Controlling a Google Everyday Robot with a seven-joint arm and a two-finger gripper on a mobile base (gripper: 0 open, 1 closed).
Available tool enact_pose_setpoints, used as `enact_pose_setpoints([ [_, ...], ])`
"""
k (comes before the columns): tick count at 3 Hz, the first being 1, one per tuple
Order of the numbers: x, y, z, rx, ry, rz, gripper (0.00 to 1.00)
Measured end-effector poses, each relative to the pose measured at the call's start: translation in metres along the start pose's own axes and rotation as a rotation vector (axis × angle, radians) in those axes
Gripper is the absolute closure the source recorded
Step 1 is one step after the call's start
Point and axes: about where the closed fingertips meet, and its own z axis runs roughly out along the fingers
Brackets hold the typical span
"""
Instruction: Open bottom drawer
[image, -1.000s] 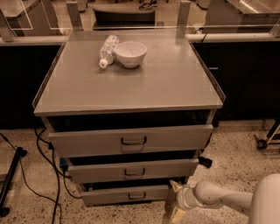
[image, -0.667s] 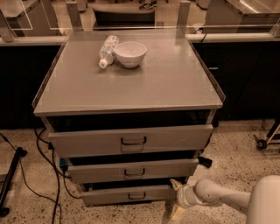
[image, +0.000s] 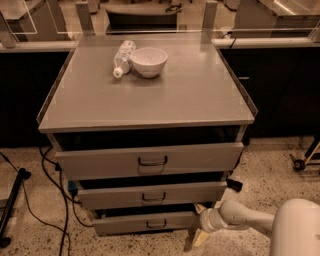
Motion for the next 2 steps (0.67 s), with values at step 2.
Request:
enact_pose_setpoints([
  [2, 0.0071, -0.0078, 0.0149, -0.035, 0.002, 0.022, 0.0],
])
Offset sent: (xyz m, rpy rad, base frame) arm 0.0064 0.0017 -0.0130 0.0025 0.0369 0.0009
